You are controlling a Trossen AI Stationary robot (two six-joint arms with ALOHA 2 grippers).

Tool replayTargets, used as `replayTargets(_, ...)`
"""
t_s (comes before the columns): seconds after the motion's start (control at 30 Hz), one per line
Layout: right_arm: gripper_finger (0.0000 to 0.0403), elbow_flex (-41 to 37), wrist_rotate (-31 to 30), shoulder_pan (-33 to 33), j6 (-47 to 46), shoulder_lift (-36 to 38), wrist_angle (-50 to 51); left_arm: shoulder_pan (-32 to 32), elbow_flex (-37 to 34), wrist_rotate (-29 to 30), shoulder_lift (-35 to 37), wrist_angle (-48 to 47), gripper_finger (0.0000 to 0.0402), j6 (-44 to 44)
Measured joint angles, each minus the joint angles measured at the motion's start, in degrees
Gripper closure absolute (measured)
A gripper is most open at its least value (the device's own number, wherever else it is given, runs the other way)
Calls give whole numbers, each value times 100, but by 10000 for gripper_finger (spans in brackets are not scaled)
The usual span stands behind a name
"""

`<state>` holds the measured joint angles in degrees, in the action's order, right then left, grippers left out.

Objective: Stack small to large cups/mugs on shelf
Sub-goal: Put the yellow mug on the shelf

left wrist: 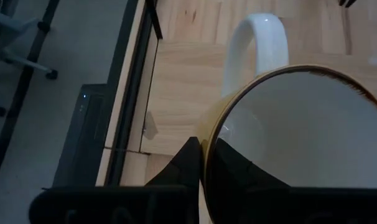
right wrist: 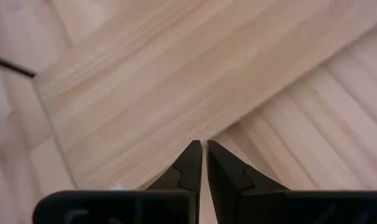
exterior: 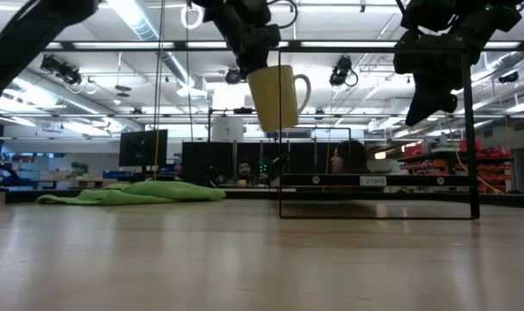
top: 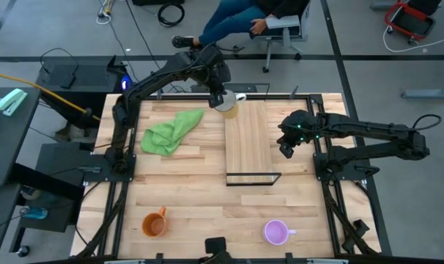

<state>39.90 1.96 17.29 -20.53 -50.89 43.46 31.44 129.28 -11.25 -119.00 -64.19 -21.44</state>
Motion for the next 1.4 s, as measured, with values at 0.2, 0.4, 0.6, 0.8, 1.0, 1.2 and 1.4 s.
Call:
replayTargets(0.2, 376, 0, -298, 309, -343, -13, 15, -15, 534, -19, -548, -256, 375, -72)
replayTargets(0.4, 398, 0, -361, 898, -328, -410, 24, -24, 534, -52, -688, -405, 375, -174)
replayTargets(0.6, 398, 0, -361, 1340, -101, -1017, 21, -102, 528, -48, -721, -341, 375, -288)
replayTargets(0.8, 398, 0, -361, 1457, -48, -1260, -70, -135, 528, -66, -753, -246, 375, -473)
replayTargets(1.0, 399, 0, -361, 1454, -29, -1311, -120, -74, 526, -56, -967, -186, 375, -478)
replayTargets(1.2, 400, 0, -361, 1454, 32, -1307, -121, -11, 526, -64, -1215, -167, 375, -495)
replayTargets(1.4, 400, 0, -361, 1454, 84, -1307, -146, 33, 521, -58, -1246, -81, 375, -525)
